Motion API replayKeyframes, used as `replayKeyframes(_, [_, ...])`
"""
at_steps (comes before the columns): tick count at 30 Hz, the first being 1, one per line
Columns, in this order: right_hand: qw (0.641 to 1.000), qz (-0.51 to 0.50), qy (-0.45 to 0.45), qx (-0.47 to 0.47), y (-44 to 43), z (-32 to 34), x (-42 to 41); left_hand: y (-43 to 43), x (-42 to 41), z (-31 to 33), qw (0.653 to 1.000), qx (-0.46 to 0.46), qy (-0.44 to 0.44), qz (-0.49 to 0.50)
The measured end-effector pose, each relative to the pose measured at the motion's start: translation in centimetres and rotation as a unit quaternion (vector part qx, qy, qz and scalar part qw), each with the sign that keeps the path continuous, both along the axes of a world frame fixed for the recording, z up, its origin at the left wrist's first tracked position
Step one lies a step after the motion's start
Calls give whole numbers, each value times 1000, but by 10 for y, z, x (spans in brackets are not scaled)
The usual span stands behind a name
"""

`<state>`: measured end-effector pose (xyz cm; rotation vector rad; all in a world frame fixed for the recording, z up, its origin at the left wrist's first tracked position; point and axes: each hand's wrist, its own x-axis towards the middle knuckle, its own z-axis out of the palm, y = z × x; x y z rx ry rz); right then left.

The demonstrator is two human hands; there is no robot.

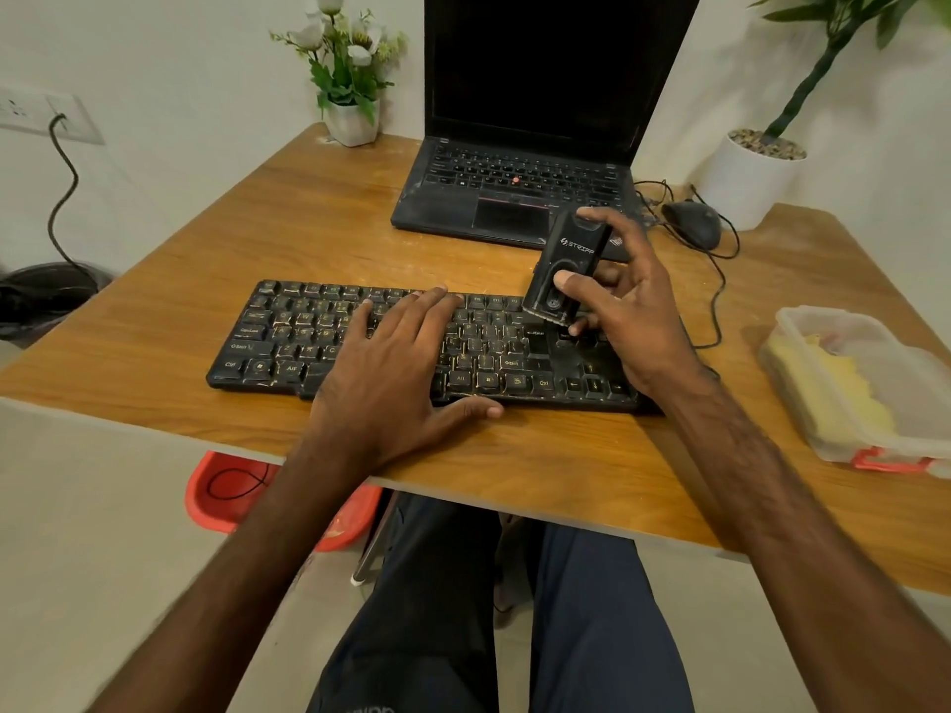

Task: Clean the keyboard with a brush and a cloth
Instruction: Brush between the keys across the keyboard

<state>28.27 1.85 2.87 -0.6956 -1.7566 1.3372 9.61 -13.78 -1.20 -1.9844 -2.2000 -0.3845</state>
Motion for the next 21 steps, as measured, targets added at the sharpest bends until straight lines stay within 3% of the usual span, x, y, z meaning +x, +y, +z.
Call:
replayKeyframes(14, [997,18,-61,46,-11,10,1,1,1,-1,1000,-4,11,-3])
replayKeyframes(21, [992,96,-84,22,-27,8,12,2,0,-2,1000,-20,21,-12])
